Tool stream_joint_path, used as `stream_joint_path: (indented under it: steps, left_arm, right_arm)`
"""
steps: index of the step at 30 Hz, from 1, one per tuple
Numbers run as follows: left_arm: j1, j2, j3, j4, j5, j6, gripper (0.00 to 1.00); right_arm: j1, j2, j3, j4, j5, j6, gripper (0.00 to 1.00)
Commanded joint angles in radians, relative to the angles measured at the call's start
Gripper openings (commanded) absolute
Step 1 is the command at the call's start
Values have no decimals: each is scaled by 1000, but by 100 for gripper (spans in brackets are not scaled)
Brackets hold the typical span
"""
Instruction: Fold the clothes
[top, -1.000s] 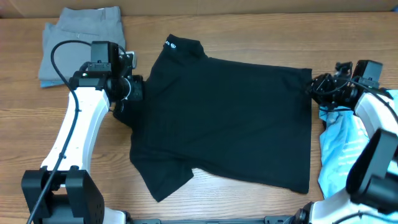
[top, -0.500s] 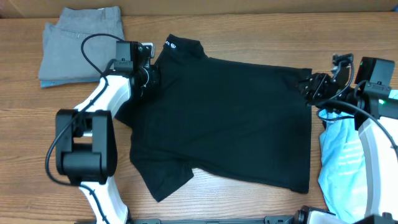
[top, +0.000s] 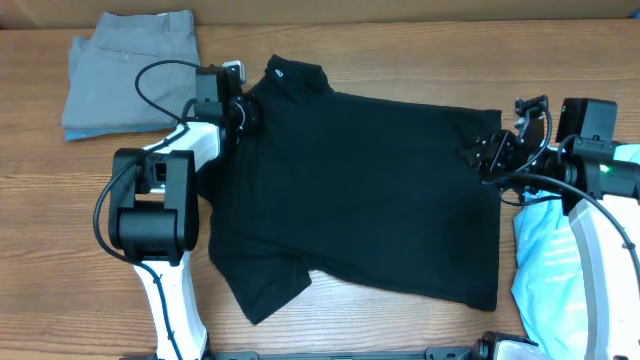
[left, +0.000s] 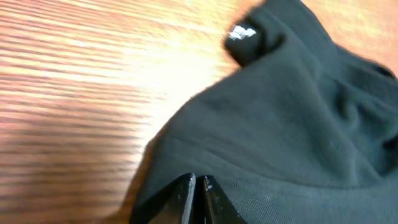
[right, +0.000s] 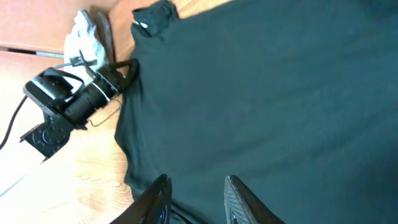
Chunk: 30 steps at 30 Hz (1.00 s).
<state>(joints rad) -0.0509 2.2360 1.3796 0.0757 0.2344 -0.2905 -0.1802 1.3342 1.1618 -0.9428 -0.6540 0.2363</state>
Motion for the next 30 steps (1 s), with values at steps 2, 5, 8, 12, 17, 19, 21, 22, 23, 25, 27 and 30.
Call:
stream_joint_path:
  steps: [2, 5, 8, 12, 17, 19, 21, 22, 23, 25, 27, 30]
  left_arm:
    - [63, 70, 60, 7, -24, -91, 11]
    - [69, 69, 143, -41, 69, -37, 20]
    - [69, 52, 242, -196, 107, 28, 32]
    - [76, -15, 350, -388, 90, 124, 33]
    - [97, -188, 425, -581, 41, 201, 36]
    - [101, -278, 426, -637, 39, 210, 38]
    - [103, -378, 426, -708, 34, 211, 39]
    - [103, -417, 426, -741, 23, 213, 40]
    - [102, -480, 426, -802, -6, 212, 44]
    - [103, -551, 426, -892, -31, 212, 45]
    - [103, -617, 426, -1012, -36, 204, 46]
    - [102, -670, 426, -1202, -35, 145, 45]
  right_arm:
    - [7, -15, 24, -14, 58, -5, 32]
    - [7, -15, 24, -11, 90, -5, 32]
    - [7, -15, 24, -5, 115, -1, 32]
    - [7, -15, 24, -5, 130, -1, 35]
    - [7, -22, 24, -6, 130, -5, 34]
    - [7, -36, 24, -6, 130, -5, 35]
    - [7, -61, 24, -6, 130, -5, 35]
    - [7, -80, 24, -6, 130, -5, 35]
    - [7, -105, 25, -9, 130, -5, 35]
    - [7, -153, 25, -22, 130, -5, 36]
    - [7, -207, 25, -45, 131, 0, 38]
    - [7, -267, 25, -100, 178, 48, 44]
